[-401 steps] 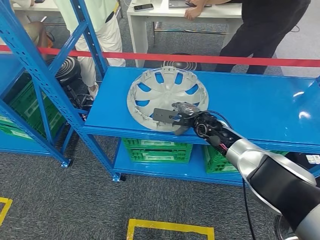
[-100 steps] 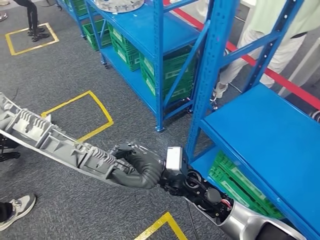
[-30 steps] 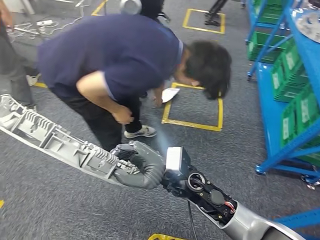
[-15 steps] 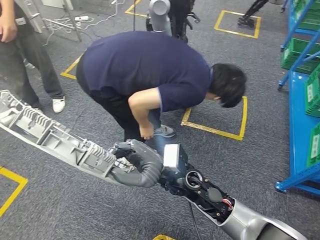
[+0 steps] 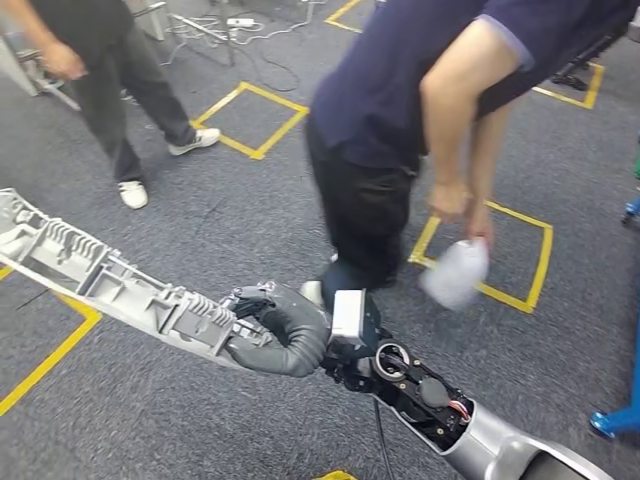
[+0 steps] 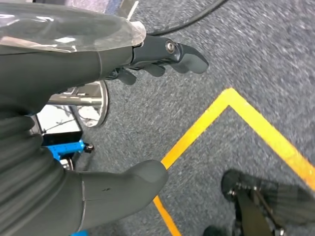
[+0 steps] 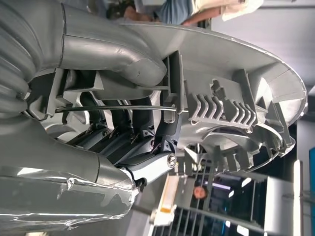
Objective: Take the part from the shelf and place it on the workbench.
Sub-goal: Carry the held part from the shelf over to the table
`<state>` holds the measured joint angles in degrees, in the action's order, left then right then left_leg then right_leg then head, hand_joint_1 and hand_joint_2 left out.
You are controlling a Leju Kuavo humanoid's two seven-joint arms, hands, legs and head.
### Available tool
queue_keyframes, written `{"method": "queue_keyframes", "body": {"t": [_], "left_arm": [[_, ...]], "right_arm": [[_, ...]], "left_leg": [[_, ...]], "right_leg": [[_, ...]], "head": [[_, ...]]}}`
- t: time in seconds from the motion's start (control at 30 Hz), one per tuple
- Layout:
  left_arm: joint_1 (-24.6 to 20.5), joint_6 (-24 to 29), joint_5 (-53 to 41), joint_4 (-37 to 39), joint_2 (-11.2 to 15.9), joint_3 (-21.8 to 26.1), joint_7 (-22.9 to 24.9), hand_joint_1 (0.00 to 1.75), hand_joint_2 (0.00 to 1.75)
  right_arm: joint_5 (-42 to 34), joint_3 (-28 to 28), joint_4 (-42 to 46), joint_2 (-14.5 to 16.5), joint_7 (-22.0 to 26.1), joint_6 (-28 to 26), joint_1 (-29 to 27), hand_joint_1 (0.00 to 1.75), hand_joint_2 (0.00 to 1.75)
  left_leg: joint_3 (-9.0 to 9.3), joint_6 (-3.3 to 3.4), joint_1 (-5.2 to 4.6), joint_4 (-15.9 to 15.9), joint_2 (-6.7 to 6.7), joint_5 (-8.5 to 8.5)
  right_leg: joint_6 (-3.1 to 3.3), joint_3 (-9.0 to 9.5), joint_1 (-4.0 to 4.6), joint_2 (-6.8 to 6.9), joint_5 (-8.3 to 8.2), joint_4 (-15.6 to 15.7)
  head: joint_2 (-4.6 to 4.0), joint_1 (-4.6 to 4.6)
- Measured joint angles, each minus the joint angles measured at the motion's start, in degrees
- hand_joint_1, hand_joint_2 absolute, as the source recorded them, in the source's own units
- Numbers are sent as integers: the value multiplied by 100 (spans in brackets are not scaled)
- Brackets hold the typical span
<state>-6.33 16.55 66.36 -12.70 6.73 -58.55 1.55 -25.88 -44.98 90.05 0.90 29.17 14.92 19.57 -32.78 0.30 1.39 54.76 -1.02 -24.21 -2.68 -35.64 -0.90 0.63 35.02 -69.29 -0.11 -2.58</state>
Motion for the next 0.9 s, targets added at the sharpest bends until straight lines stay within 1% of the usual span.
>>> {"method": "queue_keyframes", "body": {"t": [0.03, 0.07, 0.1, 0.13, 0.17, 0.2, 0.23, 0.27, 0.3, 0.33, 0.37, 0.4, 0.43, 0.47, 0.5, 0.53, 0.57, 0.6, 0.63, 0.67, 0.7, 0.73, 0.77, 0.83, 0.87, 0.9], "left_arm": [[1, 4, -1, 0, 1, 0, 0, 0, 175], [1, 8, -1, 0, 1, 0, 0, 0, 175], [1, 9, -1, 0, 1, 0, 0, 0, 175], [1, 9, -3, 0, -2, 0, 0, 0, 175], [-1, 9, -5, 0, -13, 0, 0, 0, 175], [-7, 9, -8, 0, -23, 0, 0, 0, 175], [-12, 9, -11, 0, -33, 0, 0, 0, 175], [-13, 9, -14, 0, -41, 0, 0, 0, 175], [-6, 9, -17, 0, -39, 0, 0, 0, 175], [5, 9, -19, 0, -35, 0, 0, 0, 175], [16, 9, -20, 0, -31, 0, 0, 0, 175], [20, 9, -19, 0, -27, 0, 0, 0, 175], [15, 8, -17, 0, -23, 0, 0, 0, 175], [8, 8, -13, 0, -23, 0, 0, 0, 175], [1, 8, -4, 0, -22, 0, 0, 0, 175], [-1, 8, 8, 0, -20, 0, -1, 0, 175], [1, 9, 25, 0, -15, 0, -5, 0, 175], [4, 10, 44, 0, -7, 0, -15, 0, 175], [5, 12, 61, 0, 3, 0, -30, 0, 175], [0, 14, 74, 0, 9, 0, -49, 0, 175], [-10, 17, 86, 0, 14, 0, -65, 0, 175], [-20, 21, 96, 0, 15, 0, -77, 0, 175], [-27, 26, 109, 0, 15, 1, -83, 0, 175], [-27, 49, 138, 0, 21, 2, -85, 0, 175], [-22, 62, 154, 0, 25, 3, -84, 0, 175], [-21, 76, 168, 0, 28, 4, -81, 0, 175]], "right_arm": [[0, 0, -1, -1, -1, -1, -9, 175, 175], [0, 0, -1, -1, -1, -1, -15, 175, 175], [0, 0, -2, -1, -2, -1, -19, 175, 175], [0, 0, -2, -1, -2, -1, -19, 175, 175], [0, 1, -1, -1, -1, 0, -17, 175, 175], [0, 1, -1, -1, -1, 1, -15, 175, 175], [0, 2, 0, -1, -2, 0, -13, 175, 175], [2, 2, 1, -1, -3, 0, -11, 175, 175], [4, 1, 2, 0, -5, -1, -7, 175, 175], [8, 1, 3, 1, -9, -2, -4, 175, 175], [12, -1, 4, 2, -15, -2, 1, 175, 175], [14, -2, 5, 3, -21, -2, 7, 175, 175], [15, -2, 4, 4, -29, -3, 10, 175, 175], [15, -3, 3, 4, -36, -3, 12, 175, 175], [15, -3, 2, 4, -40, 0, 12, 175, 175], [13, -5, 0, 4, -44, 8, 10, 175, 175], [10, -9, -3, 4, -45, 25, 12, 175, 175], [7, -14, -5, 4, -45, 45, 14, 175, 175], [3, -21, -7, 5, -45, 68, 20, 175, 175], [2, -31, -9, 7, -45, 90, 30, 175, 175], [-1, -39, -9, 8, -43, 109, 43, 175, 175], [-3, -50, -11, 11, -40, 125, 57, 175, 175], [-6, -60, -13, 13, -34, 142, 69, 175, 175], [-13, -82, -21, 16, -17, 169, 86, 175, 175], [-15, -93, -26, 18, -9, 180, 96, 175, 175], [-18, -104, -31, 20, 0, 188, 109, 175, 175]], "left_leg": [[1, 7, -14, 1, -72, -1], [4, 8, -27, 3, -149, -2], [11, 9, -38, 4, -228, -2], [21, 9, -44, 3, -304, -2], [25, 6, -49, 3, -373, -1], [21, -4, -47, 4, -442, 3], [5, -22, -34, 1, -501, 13], [-13, -52, -19, -8, -561, 27], [-26, -89, -4, -28, -624, 48], [-33, -118, 3, -41, -639, 58], [-60, -144, -6, -2, -564, 28], [-137, -161, -20, 142, -429, -68], [-277, -174, -31, 421, -257, -229], [-471, -194, -36, 805, -104, -426], [-676, -218, -33, 1214, -28, -599], [-828, -242, -27, 1525, 10, -698], [-880, -263, -17, 1633, 34, -687], [-807, -281, -5, 1500, 62, -574], [-613, -295, 7, 1145, 130, -388], [-378, -302, 12, 699, 268, -217], [-183, -287, 10, 333, 378, -86], [-61, -255, 4, 98, 453, -17], [-28, -212, -9, 17, 470, -10], [-52, -121, -23, 28, 326, 2], [-59, -89, -26, 23, 266, 9], [-63, -57, -21, 16, 210, 21]], "right_leg": [[11, -129, 2, -28, 58, -258], [35, -161, 5, -41, -5, -292], [71, -82, 16, -64, -180, -84], [124, 86, 31, -138, -424, 313], [185, 273, 47, -266, -634, 742], [232, 429, 62, -380, -788, 1108], [264, 524, 76, -469, -863, 1334], [280, 558, 87, -492, -866, 1423], [283, 571, 96, -443, -876, 1462], [291, 592, 82, -380, -899, 1508], [303, 620, 69, -311, -928, 1567], [317, 645, 54, -240, -957, 1624], [326, 663, 42, -162, -978, 1666], [334, 664, 54, -90, -981, 1675], [339, 660, 61, -13, -979, 1674], [338, 657, 66, 62, -976, 1672], [337, 655, 68, 134, -970, 1669], [330, 653, 66, 201, -959, 1659], [313, 654, 63, 263, -941, 1638], [285, 652, 72, 322, -912, 1605], [252, 647, 87, 370, -876, 1564], [222, 646, 103, 415, -845, 1531], [196, 647, 120, 461, -820, 1509], [151, 658, 111, 554, -791, 1493], [121, 650, 93, 520, -740, 1450], [95, 602, 71, 418, -631, 1313]], "head": [[0, -16], [0, -28], [0, -39], [0, -50], [0, -50], [0, -46], [0, -44], [0, -47], [0, -63], [0, -72], [0, -64], [0, -34], [0, 13], [0, 57], [0, 95], [0, 123], [0, 142], [0, 159], [0, 173], [0, 190], [0, 203], [0, 199], [0, 184], [0, 138], [0, 125], [0, 112]]}}
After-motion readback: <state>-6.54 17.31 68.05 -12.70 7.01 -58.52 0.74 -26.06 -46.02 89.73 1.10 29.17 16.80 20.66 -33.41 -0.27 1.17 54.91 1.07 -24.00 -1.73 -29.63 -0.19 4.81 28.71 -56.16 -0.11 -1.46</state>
